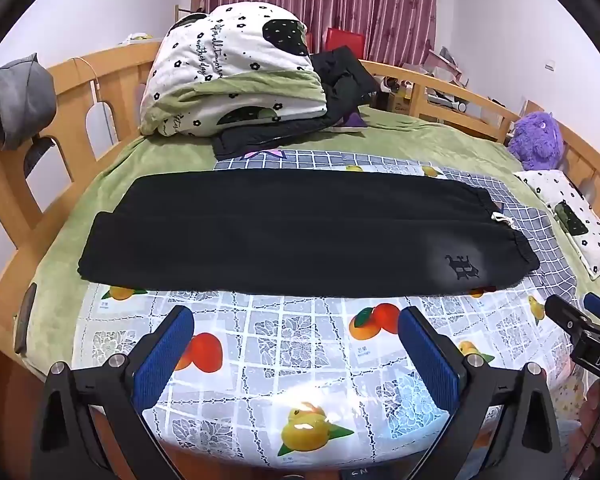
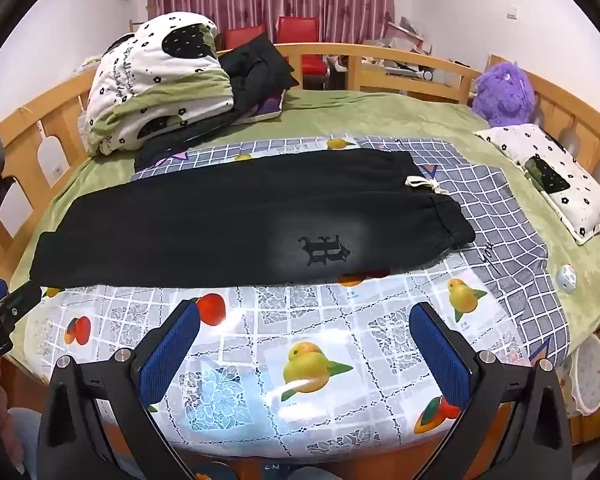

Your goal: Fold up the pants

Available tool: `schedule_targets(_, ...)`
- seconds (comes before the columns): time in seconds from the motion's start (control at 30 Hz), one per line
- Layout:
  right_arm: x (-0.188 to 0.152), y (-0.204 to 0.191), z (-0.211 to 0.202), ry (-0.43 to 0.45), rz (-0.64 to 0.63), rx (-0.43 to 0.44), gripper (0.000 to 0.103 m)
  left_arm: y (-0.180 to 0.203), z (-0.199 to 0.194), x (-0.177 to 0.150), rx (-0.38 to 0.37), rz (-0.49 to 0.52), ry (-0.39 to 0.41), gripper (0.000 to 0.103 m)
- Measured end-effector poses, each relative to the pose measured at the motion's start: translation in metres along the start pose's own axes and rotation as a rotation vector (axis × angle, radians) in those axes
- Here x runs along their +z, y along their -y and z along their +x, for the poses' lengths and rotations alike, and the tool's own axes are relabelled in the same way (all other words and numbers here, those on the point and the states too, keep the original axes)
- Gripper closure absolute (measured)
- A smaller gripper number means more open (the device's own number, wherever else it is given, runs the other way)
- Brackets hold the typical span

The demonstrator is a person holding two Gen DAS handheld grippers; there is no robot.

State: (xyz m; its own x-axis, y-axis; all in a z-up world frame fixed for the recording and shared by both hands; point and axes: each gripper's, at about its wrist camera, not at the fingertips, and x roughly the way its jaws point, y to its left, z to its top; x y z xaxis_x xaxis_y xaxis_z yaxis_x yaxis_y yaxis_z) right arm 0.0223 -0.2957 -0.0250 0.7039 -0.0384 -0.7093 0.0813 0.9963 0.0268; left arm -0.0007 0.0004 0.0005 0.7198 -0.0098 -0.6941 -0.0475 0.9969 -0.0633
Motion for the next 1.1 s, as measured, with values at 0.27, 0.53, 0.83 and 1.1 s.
schedule_targets(0.27,-0.001,-0.006,-0.005,0.016,-0.048,-0.039,0.001,-0.003,-0.003,0.0,0.015,0.005,0.009,0.001)
schedule_targets(0.53,-0.002,-0.008,-0.002,0.005,-0.058,-0.041,0.001,-0.001,-0.002,0.0,0.028,0.011,0.009,0.001)
schedule_targets(0.83,-0.003,-0.012,-0.003,0.002,-0.07,-0.043,0.001,-0.004,-0.003,0.001,0.031,0.009,0.003,0.001)
schedule_targets(1.1,-0.004,-0.012,-0.001,-0.004,-0.069,-0.044,0.001,-0.003,-0.003,-0.001,0.031,0.005,0.002,0.001)
